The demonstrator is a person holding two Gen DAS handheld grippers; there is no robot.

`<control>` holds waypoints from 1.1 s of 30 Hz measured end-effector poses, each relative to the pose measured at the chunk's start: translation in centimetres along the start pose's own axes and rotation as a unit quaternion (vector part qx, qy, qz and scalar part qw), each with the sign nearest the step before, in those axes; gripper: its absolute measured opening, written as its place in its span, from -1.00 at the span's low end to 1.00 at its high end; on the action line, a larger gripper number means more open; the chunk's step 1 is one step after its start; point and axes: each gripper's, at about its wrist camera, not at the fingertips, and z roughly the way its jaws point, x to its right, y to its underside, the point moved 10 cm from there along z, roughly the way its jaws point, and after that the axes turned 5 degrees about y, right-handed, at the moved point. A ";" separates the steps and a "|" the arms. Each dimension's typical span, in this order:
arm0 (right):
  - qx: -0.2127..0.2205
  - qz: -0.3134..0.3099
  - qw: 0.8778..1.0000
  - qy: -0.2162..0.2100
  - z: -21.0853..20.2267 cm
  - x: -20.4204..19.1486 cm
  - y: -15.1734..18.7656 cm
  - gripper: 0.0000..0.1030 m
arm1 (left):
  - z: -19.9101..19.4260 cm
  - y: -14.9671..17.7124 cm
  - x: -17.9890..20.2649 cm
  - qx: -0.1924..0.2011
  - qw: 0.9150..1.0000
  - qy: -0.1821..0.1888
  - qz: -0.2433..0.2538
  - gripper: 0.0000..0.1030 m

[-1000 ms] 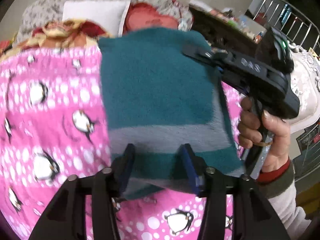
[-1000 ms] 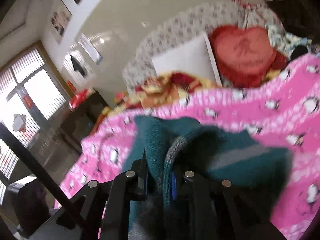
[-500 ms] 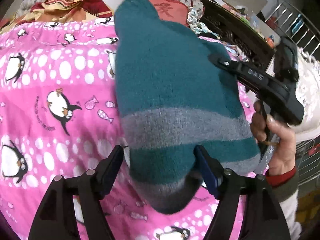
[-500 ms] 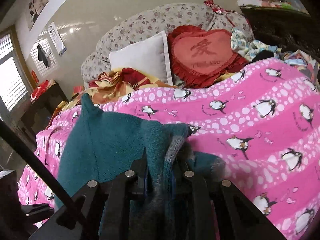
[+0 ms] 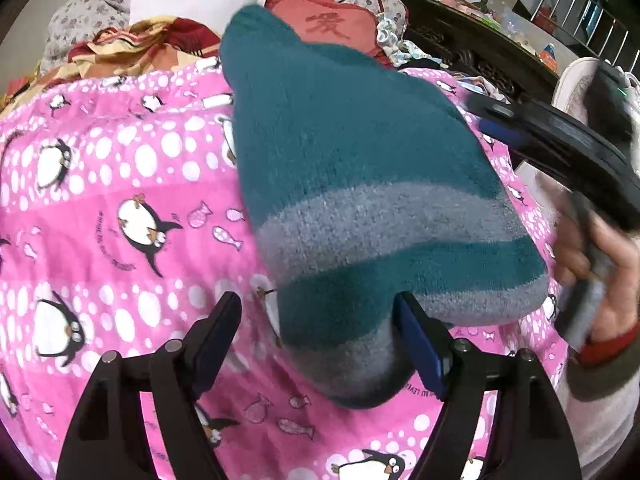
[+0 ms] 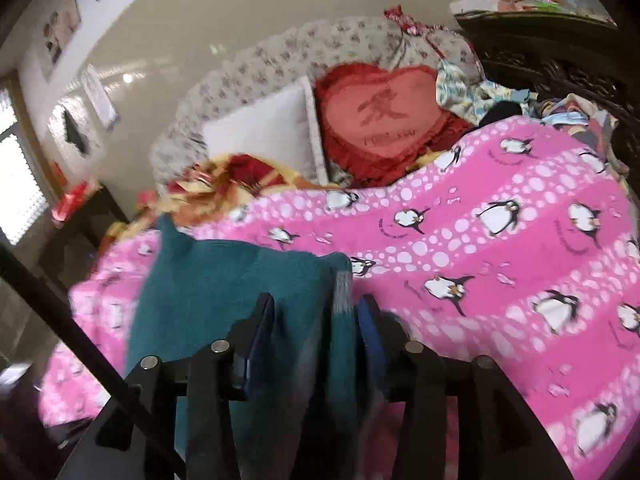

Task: Fold small clothes

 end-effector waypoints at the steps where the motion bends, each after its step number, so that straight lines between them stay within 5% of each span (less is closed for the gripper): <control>1: 0.002 -0.012 1.000 -0.002 -1.9 -0.4 0.7 0.14 | -0.6 -0.1 0.1 0.008 1.000 -0.003 0.005 0.52; 6: -0.027 -0.067 0.997 -0.015 -6.0 -2.9 6.0 0.15 | -2.9 0.5 0.6 0.032 0.998 -0.022 0.044 0.53; 14: -0.071 -0.063 0.995 -0.040 -6.3 -4.7 11.2 0.13 | -2.2 4.1 1.5 0.015 0.995 -0.039 0.091 0.54; 16: -0.075 -0.054 0.994 -0.052 -5.9 -4.9 11.8 -0.37 | -1.4 4.2 1.7 0.011 0.995 -0.039 0.088 0.54; 17: -0.075 -0.048 0.994 -0.066 -5.9 -5.1 11.8 -0.82 | -1.1 4.1 1.7 0.011 0.995 -0.040 0.086 0.54; 23: 0.008 -0.020 0.993 -0.118 -9.9 -6.2 7.4 -0.89 | 0.1 4.0 2.4 0.006 0.998 -0.030 0.063 0.54; 28: 0.027 -0.016 0.990 -0.135 -10.6 -7.6 5.8 -0.89 | -0.3 2.6 1.9 0.041 0.995 -0.073 0.046 0.54; 33: 0.033 -0.015 0.990 -0.135 -11.3 -6.8 6.0 -0.91 | -1.4 2.7 -1.1 0.031 0.995 -0.093 0.009 0.56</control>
